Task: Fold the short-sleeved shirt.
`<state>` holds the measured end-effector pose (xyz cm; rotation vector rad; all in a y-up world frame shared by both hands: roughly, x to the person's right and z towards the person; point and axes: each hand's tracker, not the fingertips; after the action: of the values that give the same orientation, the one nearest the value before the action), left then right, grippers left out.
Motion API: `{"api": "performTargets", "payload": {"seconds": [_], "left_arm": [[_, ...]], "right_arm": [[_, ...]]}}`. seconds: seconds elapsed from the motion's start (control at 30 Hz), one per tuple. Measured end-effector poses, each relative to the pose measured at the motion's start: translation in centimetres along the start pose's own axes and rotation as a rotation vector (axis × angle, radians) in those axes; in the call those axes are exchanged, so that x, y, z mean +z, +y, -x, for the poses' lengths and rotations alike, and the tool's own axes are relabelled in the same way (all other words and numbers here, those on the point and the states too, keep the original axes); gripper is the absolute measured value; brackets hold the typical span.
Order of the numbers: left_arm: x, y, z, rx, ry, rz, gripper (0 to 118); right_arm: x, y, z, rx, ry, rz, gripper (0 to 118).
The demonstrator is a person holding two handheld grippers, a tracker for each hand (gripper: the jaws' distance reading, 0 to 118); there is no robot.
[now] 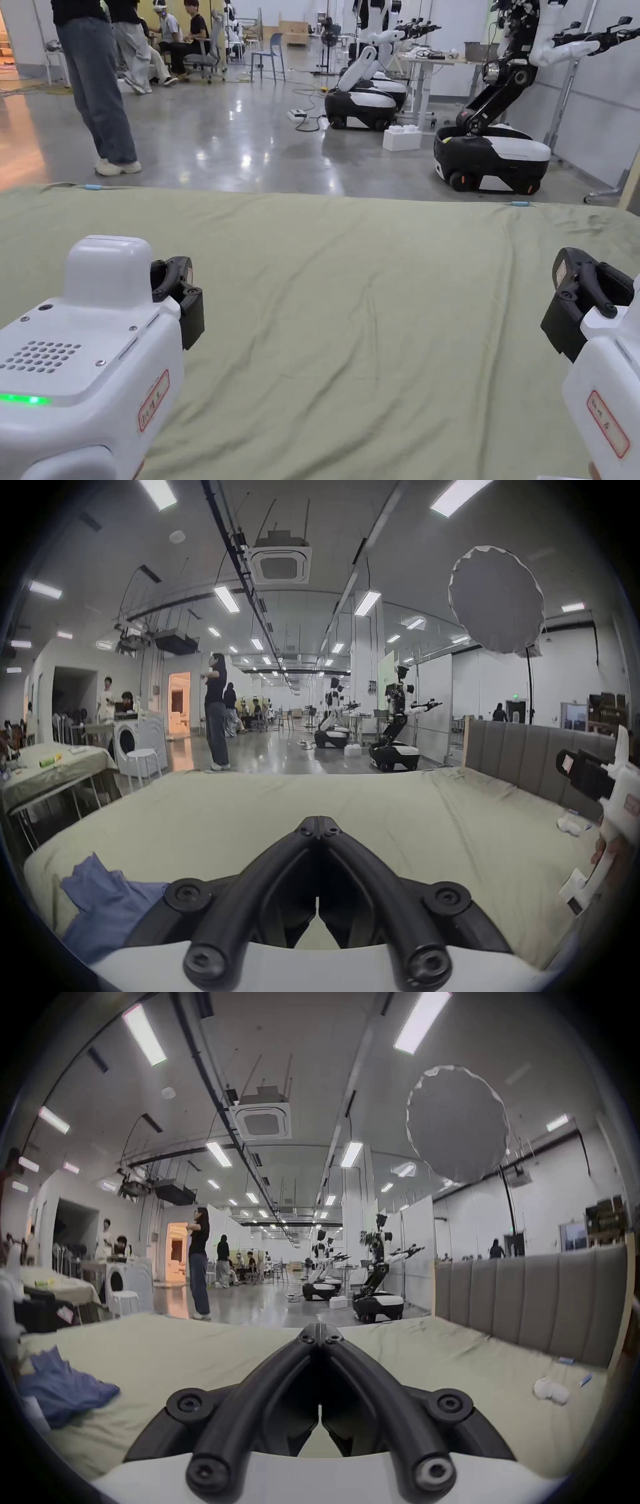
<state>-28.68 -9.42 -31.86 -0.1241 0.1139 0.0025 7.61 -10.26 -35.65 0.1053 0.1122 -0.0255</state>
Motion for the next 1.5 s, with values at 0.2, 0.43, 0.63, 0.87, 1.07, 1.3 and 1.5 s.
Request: {"api": "performTargets", "payload": {"seconds": [0.2,0.43,0.63,0.87,1.07,1.3,1.5], "left_arm": [[-0.1,-0.2,1.1,0.053,-0.047,0.017,0],[8.9,-0.4,10.3,0.058,0.235,0.034,0],[20.3,-2.2,17.5,0.018,0.657,0.125,0],[24.6,-4.2,22.0,0.165,0.76,0.148,0],[19.2,-6.9,25.2,0.255,0.615,0.193,2],[8.5,-12.4,28.6,0.556,0.304,0.285,115],[1.1,-14.3,27.8,0.294,0.29,0.53,115]], "right_arm": [[-0.3,-0.5,1.4,0.021,0.039,-0.015,2],[-2.7,-1.2,10.7,-0.058,0.366,0.019,2],[-3.3,-1.9,23.8,-0.16,0.779,0.091,2],[-0.8,-2.9,33.8,-0.201,1.073,0.207,2],[-1.5,-4.0,33.6,-0.143,1.034,0.247,2],[-4.4,-5.3,29.1,-0.023,0.873,0.289,2],[-6.6,-6.0,26.5,-0.009,0.771,0.319,2]]}}
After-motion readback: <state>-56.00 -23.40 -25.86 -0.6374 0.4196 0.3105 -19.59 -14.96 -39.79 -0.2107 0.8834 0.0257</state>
